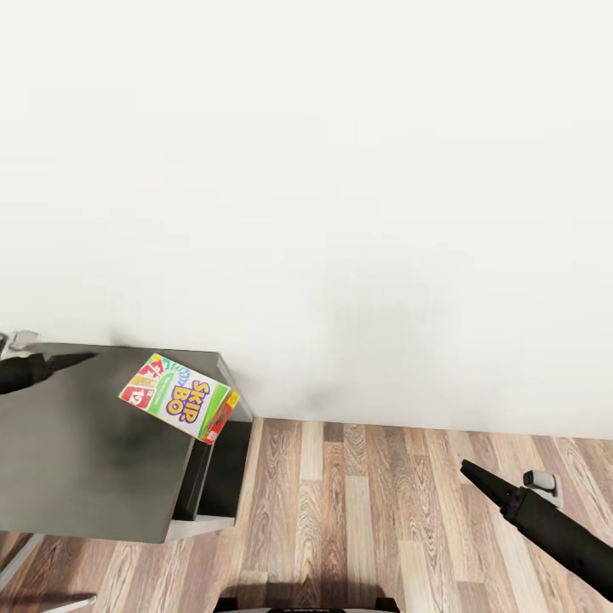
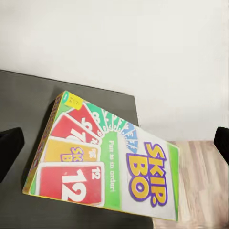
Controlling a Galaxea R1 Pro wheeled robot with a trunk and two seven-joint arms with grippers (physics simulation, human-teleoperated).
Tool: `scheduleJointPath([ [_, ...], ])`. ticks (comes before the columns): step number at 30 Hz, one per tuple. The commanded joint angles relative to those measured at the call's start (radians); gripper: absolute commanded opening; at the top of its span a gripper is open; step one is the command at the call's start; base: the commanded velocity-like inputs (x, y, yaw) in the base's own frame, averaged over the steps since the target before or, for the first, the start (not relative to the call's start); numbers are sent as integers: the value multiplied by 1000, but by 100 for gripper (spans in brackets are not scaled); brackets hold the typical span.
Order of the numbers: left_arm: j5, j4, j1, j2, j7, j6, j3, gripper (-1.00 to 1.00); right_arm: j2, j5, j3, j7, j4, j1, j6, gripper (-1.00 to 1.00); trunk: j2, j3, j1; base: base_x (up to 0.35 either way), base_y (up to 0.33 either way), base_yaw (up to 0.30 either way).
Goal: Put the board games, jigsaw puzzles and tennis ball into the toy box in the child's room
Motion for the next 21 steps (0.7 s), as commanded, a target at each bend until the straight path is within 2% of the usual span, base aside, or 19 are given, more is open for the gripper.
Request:
scheduleJointPath([
  [1,3,-2,0,7,-29,16,0,100,0,-1,0,1,0,-1,4,100,-1,-1,0,0,0,0],
  [2,3,-3,2,13,-57,21,1,100,1,-1,0,0,0,-1,4,100,-1,-1,0,0,0,0],
  [3,3,-5,4,23,-116,29,0,100,1,-1,5,0,1,-1,4,100,-1,-1,0,0,0,0],
  [5,2,-6,7,30,-181,34,0,100,1,-1,11,-2,2,-1,3,100,-1,-1,0,0,0,0],
  [6,0,-8,9,35,-249,37,0,100,1,0,17,-3,3,-1,3,100,-1,-1,0,0,0,0],
  [8,-1,-12,18,39,-324,39,-1,100,1,0,27,-4,4,-1,1,100,-1,-1,0,0,0,0],
  [10,1,-19,34,40,-343,41,-3,100,1,2,39,-7,6,-1,0,100,-1,-1,0,0,0,0],
  [15,3,-35,83,36,-343,42,-4,100,0,6,66,-8,7,-2,-2,100,-1,-1,0,0,0,0],
  [21,9,-71,161,28,-343,45,-4,100,3,40,76,-9,8,-3,-2,100,-1,-1,0,0,0,0],
])
